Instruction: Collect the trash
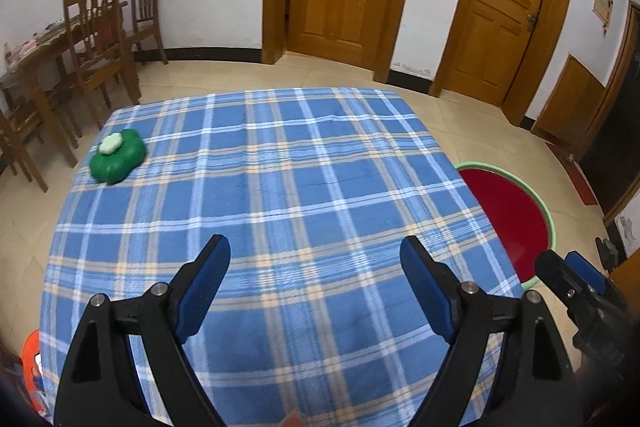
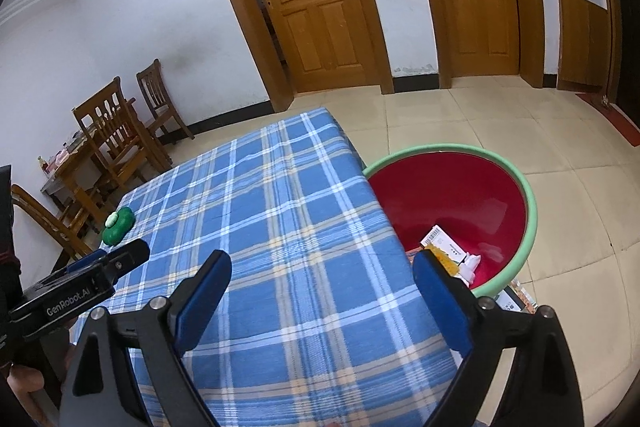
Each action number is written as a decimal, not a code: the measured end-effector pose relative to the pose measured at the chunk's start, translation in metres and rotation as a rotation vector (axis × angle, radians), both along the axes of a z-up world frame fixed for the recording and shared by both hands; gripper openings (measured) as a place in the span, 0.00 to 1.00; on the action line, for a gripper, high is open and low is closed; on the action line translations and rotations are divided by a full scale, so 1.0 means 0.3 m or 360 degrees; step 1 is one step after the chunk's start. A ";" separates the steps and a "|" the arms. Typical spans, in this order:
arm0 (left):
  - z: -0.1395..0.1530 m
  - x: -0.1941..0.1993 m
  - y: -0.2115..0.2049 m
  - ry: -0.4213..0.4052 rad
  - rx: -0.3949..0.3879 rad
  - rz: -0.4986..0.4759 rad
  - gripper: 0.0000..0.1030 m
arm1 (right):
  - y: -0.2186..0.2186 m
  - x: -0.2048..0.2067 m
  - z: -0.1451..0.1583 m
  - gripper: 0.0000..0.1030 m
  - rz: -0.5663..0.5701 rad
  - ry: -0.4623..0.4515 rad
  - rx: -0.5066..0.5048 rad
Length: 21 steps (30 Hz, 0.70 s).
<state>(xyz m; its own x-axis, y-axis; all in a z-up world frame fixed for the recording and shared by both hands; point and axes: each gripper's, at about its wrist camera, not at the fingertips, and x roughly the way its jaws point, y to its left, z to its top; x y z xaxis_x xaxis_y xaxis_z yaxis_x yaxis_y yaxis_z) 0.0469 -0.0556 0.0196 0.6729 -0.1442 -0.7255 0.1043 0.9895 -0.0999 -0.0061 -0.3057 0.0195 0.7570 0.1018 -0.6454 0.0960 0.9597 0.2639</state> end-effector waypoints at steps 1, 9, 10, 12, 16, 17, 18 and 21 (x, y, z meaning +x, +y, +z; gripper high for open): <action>0.004 -0.006 0.006 -0.0004 0.0004 0.0008 0.84 | 0.008 -0.002 0.002 0.91 0.0005 -0.0002 -0.0002; 0.021 -0.058 0.059 -0.0030 0.0018 0.0074 0.84 | 0.073 -0.024 0.014 0.91 0.0065 -0.0016 -0.0028; 0.021 -0.062 0.065 -0.0029 0.0020 0.0083 0.84 | 0.080 -0.026 0.017 0.91 0.0070 -0.0019 -0.0031; 0.019 -0.069 0.081 -0.0030 0.0024 0.0107 0.84 | 0.091 -0.033 0.023 0.91 0.0080 -0.0027 -0.0033; 0.022 -0.082 0.104 -0.0036 0.0018 0.0139 0.84 | 0.113 -0.043 0.031 0.91 0.0094 -0.0038 -0.0042; 0.024 -0.085 0.110 -0.0040 0.0017 0.0147 0.84 | 0.116 -0.043 0.031 0.91 0.0096 -0.0037 -0.0043; 0.026 -0.084 0.111 -0.0041 0.0018 0.0153 0.84 | 0.119 -0.044 0.031 0.91 0.0098 -0.0037 -0.0042; 0.029 -0.089 0.124 -0.0048 0.0016 0.0174 0.84 | 0.126 -0.047 0.033 0.91 0.0105 -0.0037 -0.0046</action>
<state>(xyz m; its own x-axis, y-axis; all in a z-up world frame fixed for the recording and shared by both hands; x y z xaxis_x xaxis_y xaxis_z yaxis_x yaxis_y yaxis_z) 0.0201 -0.0183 0.0283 0.7059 -0.0612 -0.7057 -0.0018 0.9961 -0.0881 -0.0203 -0.2678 0.0295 0.7639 0.1336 -0.6314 0.0265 0.9710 0.2376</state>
